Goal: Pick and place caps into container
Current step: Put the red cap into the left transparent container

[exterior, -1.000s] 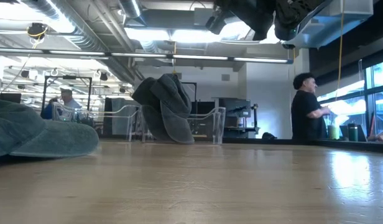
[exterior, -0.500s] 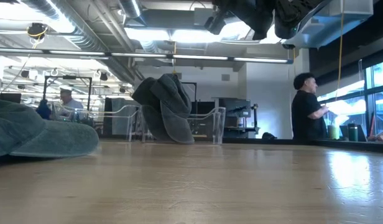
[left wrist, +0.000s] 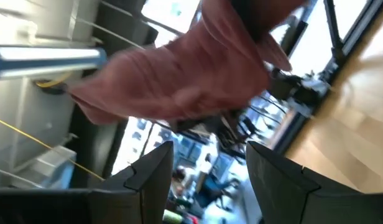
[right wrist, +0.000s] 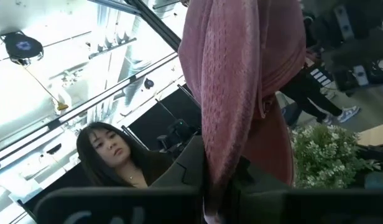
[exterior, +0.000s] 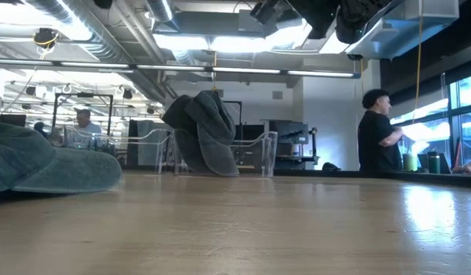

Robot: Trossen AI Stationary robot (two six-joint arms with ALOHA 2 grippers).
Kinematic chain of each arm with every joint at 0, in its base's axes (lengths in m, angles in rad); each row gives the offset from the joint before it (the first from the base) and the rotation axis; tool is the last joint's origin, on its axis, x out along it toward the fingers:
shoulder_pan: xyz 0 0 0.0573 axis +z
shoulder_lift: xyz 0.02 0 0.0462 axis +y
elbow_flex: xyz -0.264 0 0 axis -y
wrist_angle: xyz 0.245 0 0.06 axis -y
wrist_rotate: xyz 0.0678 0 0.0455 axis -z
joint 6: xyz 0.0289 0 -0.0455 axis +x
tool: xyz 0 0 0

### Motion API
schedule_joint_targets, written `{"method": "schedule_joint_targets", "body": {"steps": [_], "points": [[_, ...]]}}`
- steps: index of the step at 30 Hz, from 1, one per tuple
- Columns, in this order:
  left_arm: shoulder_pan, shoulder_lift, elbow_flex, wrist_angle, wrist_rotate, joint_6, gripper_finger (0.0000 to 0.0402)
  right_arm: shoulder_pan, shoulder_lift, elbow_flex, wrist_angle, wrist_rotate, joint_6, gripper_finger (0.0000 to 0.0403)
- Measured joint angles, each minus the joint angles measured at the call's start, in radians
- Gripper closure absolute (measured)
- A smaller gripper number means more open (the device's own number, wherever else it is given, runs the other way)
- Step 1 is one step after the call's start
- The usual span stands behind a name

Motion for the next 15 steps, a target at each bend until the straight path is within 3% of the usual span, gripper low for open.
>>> {"method": "schedule_joint_targets", "body": {"steps": [8,15], "points": [[-0.072,0.013,0.000,0.081,0.000,0.001,0.0203,0.017,0.000,0.000,0.000,0.047,-0.005,0.0386],[-0.102,0.049,0.001,0.087,-0.068,0.089,0.0203,0.044,0.000,0.000,-0.008,0.091,-0.050,0.0386]]}}
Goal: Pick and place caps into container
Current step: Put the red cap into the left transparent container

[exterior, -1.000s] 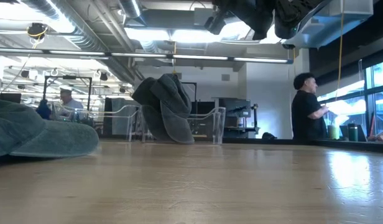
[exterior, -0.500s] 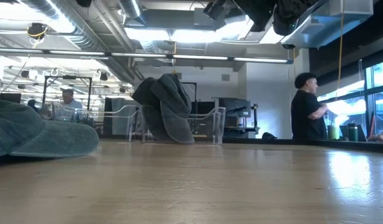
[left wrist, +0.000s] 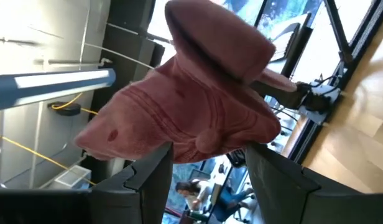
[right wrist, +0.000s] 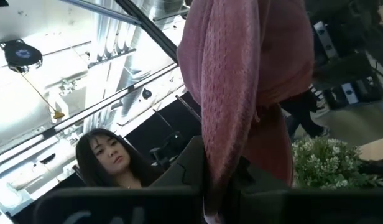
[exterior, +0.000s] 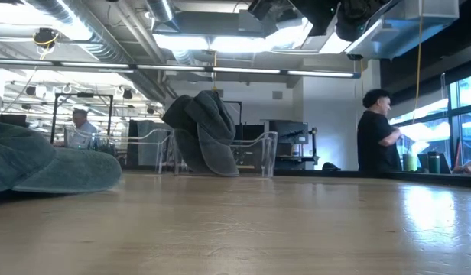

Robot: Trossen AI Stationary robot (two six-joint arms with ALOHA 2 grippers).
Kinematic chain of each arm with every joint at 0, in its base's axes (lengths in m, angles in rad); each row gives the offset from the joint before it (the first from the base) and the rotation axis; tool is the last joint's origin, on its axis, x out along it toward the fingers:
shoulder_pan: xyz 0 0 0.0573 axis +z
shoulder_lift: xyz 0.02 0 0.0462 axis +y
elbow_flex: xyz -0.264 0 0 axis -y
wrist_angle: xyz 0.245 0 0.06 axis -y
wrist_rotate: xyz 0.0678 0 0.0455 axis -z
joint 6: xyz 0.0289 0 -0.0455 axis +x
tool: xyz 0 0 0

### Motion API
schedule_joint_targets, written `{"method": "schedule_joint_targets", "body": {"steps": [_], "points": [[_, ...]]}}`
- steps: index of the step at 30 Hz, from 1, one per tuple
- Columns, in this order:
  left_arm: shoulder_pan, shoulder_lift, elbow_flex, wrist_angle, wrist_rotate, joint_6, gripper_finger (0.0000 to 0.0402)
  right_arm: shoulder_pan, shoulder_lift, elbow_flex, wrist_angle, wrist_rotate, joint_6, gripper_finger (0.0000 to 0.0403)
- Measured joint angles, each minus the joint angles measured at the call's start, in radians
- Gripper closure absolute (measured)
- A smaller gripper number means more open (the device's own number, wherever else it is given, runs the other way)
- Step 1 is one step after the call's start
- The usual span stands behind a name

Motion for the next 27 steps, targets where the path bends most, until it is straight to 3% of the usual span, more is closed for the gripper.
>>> {"method": "schedule_joint_targets", "body": {"steps": [19,27], "points": [[0.000,-0.008,0.000,0.045,0.009,-0.049,0.0203,0.026,0.000,0.000,0.020,0.064,-0.037,0.0386],[0.000,-0.008,0.000,0.058,0.011,-0.077,0.0203,0.063,0.001,0.000,-0.079,0.081,-0.060,0.0386]]}}
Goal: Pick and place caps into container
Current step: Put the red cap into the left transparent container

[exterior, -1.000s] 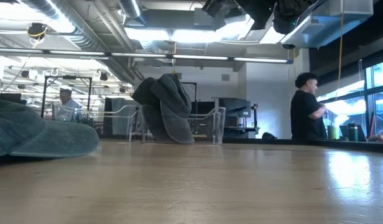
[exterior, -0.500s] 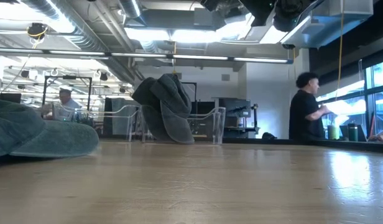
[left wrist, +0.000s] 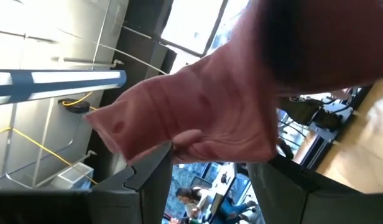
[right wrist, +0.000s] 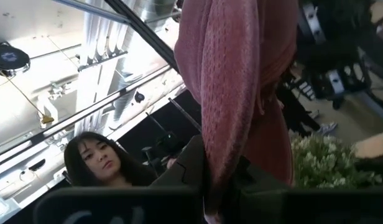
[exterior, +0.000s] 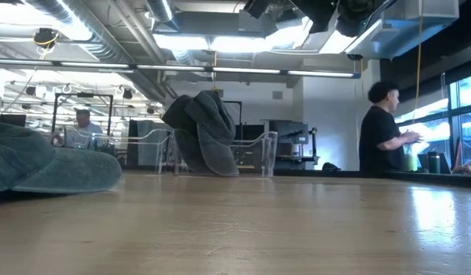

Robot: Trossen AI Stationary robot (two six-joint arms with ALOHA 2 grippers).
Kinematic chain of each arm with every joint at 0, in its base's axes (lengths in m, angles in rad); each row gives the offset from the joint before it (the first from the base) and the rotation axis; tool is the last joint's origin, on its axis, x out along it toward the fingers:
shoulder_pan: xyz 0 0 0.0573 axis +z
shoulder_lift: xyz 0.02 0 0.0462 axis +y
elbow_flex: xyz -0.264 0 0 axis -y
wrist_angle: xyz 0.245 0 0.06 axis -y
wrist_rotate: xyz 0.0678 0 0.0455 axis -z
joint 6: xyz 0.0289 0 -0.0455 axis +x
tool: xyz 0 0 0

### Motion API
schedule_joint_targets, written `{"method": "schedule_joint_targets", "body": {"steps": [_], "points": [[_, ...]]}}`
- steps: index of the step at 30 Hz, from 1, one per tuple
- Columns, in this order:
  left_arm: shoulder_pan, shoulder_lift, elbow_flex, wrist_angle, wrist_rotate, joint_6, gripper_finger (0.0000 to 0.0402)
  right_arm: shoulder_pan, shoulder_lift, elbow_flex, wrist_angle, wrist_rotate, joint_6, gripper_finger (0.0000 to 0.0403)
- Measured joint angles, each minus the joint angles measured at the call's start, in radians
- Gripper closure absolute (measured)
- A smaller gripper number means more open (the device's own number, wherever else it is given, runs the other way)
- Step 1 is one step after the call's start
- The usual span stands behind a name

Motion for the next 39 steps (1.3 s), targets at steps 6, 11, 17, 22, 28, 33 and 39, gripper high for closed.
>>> {"method": "schedule_joint_targets", "body": {"steps": [6,11,17,22,28,33,39], "points": [[-0.001,0.000,0.000,0.000,0.001,-0.041,0.0203,0.008,0.000,0.000,-0.013,-0.001,0.000,0.0386],[-0.021,-0.003,0.000,-0.001,0.001,-0.041,0.0203,0.008,0.000,0.000,-0.026,0.018,0.006,0.0386],[-0.078,-0.016,0.000,0.000,0.002,-0.026,0.0203,0.008,0.001,0.000,-0.006,0.047,0.081,0.0386],[-0.108,-0.017,0.000,0.000,0.001,-0.014,0.0203,0.008,0.001,0.000,0.002,0.047,0.084,0.0386],[-0.110,-0.014,0.000,-0.008,0.001,-0.015,0.0203,0.008,0.001,0.000,0.002,0.049,0.082,0.0386],[-0.110,-0.014,0.000,-0.031,0.000,-0.089,0.0203,0.008,0.001,0.000,0.001,0.052,0.077,0.0386],[-0.110,-0.018,0.000,-0.037,-0.005,-0.091,0.0238,0.008,0.001,0.000,-0.011,0.051,0.068,0.0386]]}}
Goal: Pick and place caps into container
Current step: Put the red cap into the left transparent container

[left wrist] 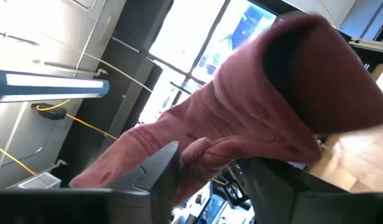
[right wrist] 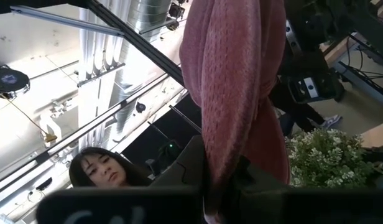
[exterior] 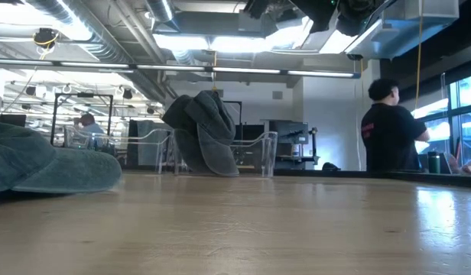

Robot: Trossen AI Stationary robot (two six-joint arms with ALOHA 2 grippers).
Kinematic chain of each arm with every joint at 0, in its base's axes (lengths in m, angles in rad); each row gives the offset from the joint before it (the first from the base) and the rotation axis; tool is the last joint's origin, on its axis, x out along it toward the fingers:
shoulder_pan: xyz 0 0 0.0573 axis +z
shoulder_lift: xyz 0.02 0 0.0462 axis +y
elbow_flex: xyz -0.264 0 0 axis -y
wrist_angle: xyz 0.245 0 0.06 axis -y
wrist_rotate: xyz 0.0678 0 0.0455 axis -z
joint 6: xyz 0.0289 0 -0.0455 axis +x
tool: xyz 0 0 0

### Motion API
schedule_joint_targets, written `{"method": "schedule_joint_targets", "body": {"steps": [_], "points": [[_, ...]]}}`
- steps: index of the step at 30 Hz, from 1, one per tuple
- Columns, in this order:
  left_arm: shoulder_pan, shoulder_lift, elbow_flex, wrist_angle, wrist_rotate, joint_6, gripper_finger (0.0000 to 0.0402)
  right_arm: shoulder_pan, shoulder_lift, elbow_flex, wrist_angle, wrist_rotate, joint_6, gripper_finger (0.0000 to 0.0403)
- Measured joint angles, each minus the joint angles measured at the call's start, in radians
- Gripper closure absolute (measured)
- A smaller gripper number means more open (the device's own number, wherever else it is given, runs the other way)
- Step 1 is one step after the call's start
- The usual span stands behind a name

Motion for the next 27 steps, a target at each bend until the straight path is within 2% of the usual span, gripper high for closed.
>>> {"method": "schedule_joint_targets", "body": {"steps": [13,17,23,27], "points": [[0.000,-0.012,0.000,0.029,0.000,-0.001,0.0383,0.000,0.000,0.000,-0.016,-0.001,-0.015,0.0375],[0.000,-0.016,0.000,0.032,0.001,0.000,0.0385,0.000,0.000,0.000,-0.016,0.000,-0.034,0.0359],[0.000,-0.017,0.000,0.058,0.000,-0.001,0.0382,0.000,0.000,0.000,-0.016,-0.005,-0.216,0.0342],[0.000,-0.017,0.000,0.098,0.000,-0.031,0.0385,-0.014,0.000,0.000,-0.017,-0.053,-0.310,0.0310]]}}
